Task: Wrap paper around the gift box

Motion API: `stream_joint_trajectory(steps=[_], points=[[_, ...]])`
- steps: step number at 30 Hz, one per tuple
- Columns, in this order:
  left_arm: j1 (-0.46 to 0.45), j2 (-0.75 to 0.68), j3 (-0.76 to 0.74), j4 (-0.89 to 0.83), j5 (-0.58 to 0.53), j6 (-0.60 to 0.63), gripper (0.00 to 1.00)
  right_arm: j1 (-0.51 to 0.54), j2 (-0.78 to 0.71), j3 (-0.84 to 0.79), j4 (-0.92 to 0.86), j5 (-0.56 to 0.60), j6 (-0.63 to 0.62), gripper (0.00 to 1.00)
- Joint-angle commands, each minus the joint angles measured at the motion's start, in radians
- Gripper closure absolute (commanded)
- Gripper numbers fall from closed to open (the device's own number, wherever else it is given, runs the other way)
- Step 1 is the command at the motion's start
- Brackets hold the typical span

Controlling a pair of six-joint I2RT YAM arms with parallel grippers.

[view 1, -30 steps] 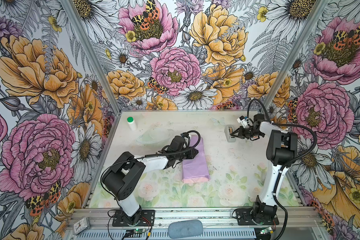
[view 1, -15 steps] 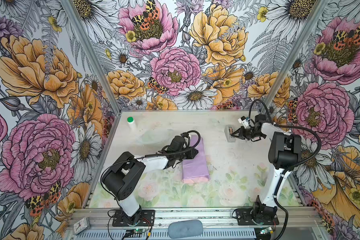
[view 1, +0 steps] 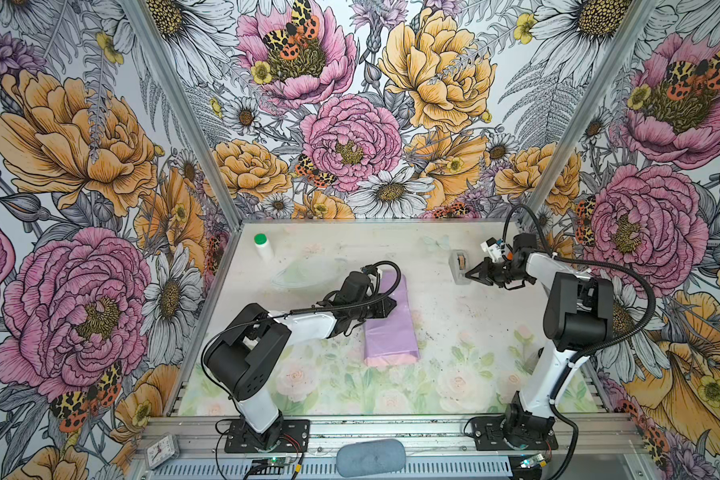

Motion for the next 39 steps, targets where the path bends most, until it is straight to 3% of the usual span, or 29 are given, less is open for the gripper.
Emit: stream_joint_trajectory(steps=[1,22,39], points=[[0.005,0.021,-0.033,-0.071,0.004,0.018,0.83,-0.01,-0.067,-0.045,0.063,0.046,0.05,1.0],[0.003,0.015,-0.04,-0.074,-0.005,0.018,0.83,-0.008,-0.039,-0.198,0.206,0.057,0.13,1.0],[0.003,0.013,-0.037,-0.08,-0.006,0.02,0.83,-0.008,0.032,-0.225,0.331,0.08,0.214,1.0]])
